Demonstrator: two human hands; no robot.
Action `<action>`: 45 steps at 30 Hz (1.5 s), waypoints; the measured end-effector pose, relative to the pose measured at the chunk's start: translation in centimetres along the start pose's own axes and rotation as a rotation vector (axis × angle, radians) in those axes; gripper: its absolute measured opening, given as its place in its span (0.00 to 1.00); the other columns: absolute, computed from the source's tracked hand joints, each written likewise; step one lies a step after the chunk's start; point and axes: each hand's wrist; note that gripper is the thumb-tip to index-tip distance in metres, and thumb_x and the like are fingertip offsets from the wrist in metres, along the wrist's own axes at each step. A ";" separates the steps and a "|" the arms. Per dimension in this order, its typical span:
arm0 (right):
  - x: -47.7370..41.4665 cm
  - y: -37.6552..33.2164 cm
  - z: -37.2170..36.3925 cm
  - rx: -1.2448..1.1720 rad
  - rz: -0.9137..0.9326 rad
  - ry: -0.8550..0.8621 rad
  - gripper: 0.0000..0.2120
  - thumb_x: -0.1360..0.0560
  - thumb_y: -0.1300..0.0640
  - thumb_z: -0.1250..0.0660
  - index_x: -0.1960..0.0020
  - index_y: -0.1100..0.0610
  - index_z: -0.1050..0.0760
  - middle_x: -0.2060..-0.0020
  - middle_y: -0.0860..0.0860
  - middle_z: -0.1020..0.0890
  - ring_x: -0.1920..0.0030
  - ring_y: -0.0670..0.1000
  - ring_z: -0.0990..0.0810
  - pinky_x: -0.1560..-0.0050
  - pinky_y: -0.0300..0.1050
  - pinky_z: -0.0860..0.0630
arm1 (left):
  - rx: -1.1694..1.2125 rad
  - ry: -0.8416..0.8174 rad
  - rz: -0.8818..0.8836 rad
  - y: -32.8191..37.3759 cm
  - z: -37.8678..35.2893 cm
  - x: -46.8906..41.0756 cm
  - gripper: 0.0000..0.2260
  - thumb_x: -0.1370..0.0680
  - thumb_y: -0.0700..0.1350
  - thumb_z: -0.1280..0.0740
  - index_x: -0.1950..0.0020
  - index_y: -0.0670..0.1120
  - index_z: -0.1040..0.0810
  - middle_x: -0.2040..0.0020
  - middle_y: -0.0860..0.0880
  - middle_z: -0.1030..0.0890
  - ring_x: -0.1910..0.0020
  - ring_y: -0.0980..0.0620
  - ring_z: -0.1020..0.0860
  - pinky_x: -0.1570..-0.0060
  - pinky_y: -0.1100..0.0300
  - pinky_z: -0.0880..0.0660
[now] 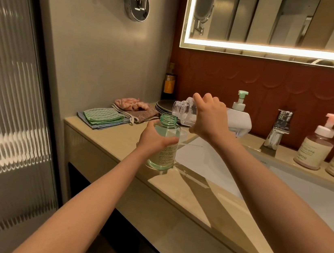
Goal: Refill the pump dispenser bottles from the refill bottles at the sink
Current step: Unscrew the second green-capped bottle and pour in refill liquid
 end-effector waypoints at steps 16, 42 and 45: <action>0.0 -0.1 0.6 0.078 0.030 0.012 0.35 0.33 0.57 0.26 0.31 0.55 0.38 0.41 0.56 0.30 0.43 0.56 0.31 0.41 0.52 0.36 | -0.002 0.006 0.008 0.2 0.0 0.0 0.37 0.33 0.46 0.24 0.30 0.43 0.38 0.36 0.44 0.27 0.40 0.46 0.27 0.40 0.51 0.28; -0.2 -0.2 0.4 0.094 0.037 0.026 0.34 0.34 0.58 0.26 0.32 0.55 0.38 0.41 0.56 0.29 0.43 0.57 0.30 0.41 0.53 0.36 | -0.017 0.000 0.013 0.0 0.1 0.0 0.37 0.33 0.47 0.24 0.30 0.44 0.38 0.36 0.44 0.27 0.39 0.46 0.27 0.41 0.50 0.28; -0.2 -0.2 0.3 0.079 0.040 0.029 0.34 0.33 0.58 0.27 0.32 0.55 0.38 0.42 0.56 0.29 0.44 0.57 0.30 0.40 0.54 0.35 | -0.002 0.000 0.010 0.1 0.1 0.0 0.36 0.33 0.47 0.24 0.30 0.44 0.38 0.36 0.44 0.27 0.39 0.46 0.27 0.43 0.53 0.29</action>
Point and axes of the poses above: each hand's wrist, its own x-axis away from the middle knuckle, its own z-axis out of the back of the hand, y = z × x
